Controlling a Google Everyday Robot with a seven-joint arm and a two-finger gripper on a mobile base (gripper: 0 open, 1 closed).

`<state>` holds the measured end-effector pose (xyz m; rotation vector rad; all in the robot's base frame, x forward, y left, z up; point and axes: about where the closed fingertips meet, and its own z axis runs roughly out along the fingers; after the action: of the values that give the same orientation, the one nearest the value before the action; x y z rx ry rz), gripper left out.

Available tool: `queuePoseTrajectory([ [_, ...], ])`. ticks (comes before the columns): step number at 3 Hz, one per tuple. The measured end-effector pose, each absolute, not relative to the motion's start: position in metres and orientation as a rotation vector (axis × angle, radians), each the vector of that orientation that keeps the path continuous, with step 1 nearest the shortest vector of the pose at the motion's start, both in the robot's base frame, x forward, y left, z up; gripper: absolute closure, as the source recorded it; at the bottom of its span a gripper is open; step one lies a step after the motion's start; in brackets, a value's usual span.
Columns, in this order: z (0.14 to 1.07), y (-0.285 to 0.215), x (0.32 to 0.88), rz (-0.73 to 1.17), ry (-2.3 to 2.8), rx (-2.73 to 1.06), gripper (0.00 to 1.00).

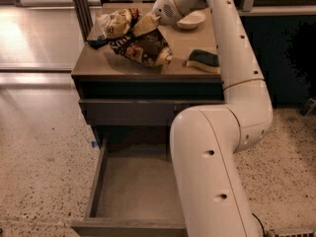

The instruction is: Pick brown chip bag from middle drawer and place on counter

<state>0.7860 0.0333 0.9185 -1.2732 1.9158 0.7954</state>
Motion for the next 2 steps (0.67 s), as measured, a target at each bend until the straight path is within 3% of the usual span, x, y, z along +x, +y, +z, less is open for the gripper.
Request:
queuePoseTrajectory([
  [1,0.9185,0.0333,0.786,0.795,1.916,-1.273,0.12],
  [2,0.9185,0.0333,0.7861,0.795,1.916,-1.273,0.0],
])
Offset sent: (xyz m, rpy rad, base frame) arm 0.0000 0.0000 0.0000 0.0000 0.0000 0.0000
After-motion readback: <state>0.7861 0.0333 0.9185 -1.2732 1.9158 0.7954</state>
